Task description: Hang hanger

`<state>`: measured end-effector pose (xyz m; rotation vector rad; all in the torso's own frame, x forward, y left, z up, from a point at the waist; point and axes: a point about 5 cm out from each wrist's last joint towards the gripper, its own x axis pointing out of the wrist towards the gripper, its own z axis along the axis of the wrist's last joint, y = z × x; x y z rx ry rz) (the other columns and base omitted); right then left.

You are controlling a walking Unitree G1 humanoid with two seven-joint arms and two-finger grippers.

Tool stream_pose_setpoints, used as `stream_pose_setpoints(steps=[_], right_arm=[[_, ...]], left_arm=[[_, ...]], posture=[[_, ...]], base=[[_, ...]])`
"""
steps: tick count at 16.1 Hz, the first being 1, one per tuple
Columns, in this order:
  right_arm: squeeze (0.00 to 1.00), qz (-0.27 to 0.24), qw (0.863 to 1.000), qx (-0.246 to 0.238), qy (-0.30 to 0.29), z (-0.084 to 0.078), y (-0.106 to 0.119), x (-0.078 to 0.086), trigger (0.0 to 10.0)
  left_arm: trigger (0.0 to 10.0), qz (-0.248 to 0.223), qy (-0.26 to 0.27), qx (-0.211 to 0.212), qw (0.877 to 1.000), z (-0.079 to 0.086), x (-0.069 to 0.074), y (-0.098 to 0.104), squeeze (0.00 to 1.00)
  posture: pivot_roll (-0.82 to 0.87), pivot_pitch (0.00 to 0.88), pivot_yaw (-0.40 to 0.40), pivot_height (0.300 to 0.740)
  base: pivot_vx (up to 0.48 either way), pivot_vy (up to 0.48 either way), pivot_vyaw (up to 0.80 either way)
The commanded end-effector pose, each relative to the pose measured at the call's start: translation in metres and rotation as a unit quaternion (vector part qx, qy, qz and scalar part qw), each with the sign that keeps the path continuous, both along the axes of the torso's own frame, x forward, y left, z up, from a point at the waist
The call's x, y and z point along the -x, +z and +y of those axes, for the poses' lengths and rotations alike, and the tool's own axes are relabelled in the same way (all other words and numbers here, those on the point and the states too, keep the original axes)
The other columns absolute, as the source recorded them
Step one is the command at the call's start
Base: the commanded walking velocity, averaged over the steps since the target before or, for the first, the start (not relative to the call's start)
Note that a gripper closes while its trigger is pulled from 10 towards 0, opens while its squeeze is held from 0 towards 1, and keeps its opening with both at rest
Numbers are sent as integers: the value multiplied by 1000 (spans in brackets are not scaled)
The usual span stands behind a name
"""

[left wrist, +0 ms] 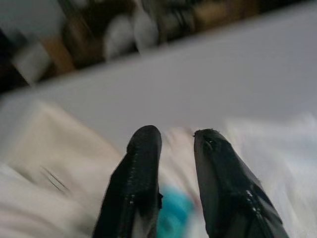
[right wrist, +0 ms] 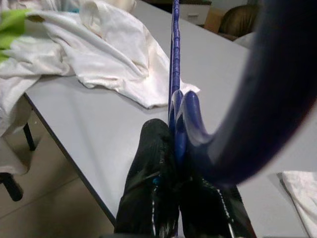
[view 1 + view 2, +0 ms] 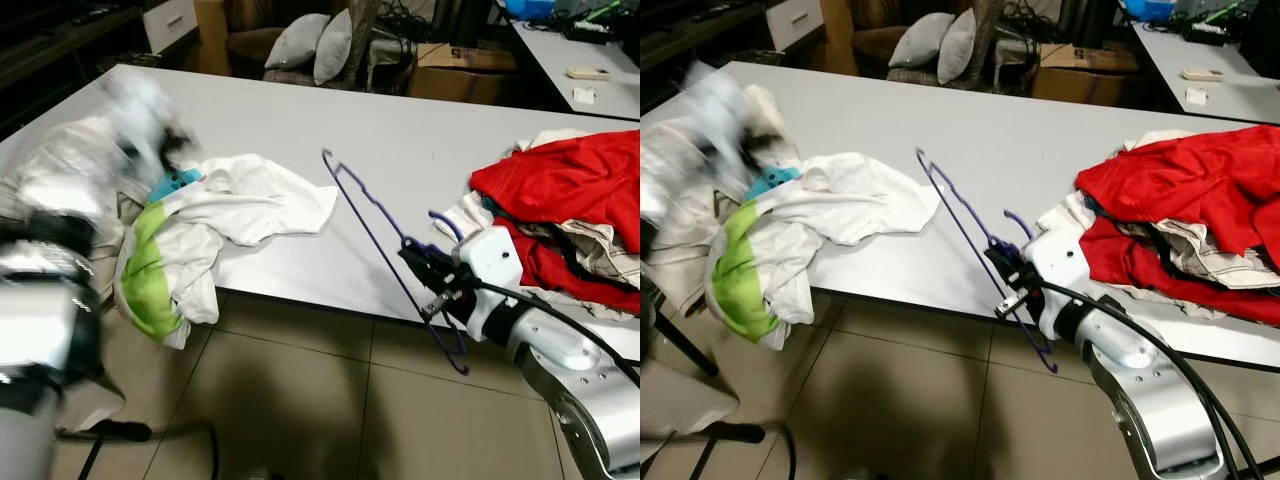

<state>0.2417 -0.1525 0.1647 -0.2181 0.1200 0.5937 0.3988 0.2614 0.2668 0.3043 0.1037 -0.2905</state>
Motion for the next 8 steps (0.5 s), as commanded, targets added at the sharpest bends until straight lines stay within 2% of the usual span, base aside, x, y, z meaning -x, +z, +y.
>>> stream_pose_setpoints(steps=[1, 2, 4, 5, 6, 7, 8], right_arm=[[0, 3, 1000, 12, -16, -9, 0, -1, 10000], [0, 4, 1000, 15, -16, -11, 0, -1, 10000], [0, -4, 999, 22, -45, -15, 1, -6, 10000], [0, -18, 996, 17, -91, -21, 3, -12, 10000], [0, -28, 990, 4, -139, -27, 6, -17, 10000], [0, -38, 986, -18, -161, -27, 10, -18, 10000], [0, -47, 984, -32, -171, -25, 15, -18, 10000]], left_arm=[[10000, -27, -26, 13, 999, 4, 3, 25, 875], [10000, -15, -44, -28, 999, 6, 6, 30, 0], [10000, 2, -67, -46, 997, 2, 7, 29, 0], [10000, -12, -75, -12, 997, -6, 5, 30, 0], [10000, -58, -81, 36, 994, -22, 2, 31, 0], [10000, -91, -84, 99, 987, -45, 0, 21, 0], [10000, -106, -83, 135, 982, -66, 4, 1, 0]], posture=[[-64, 0, 22, 740], [-64, 0, 22, 740], [-66, 0, 29, 740], [-67, 0, 31, 740], [-70, 0, 40, 740], [-74, 0, 45, 740], [-89, 0, 49, 740]], base=[[0, 0, 0], [0, 0, 0], [0, 0, 0], [0, 0, 0], [0, 0, 0], [0, 0, -800], [0, 0, 0]])
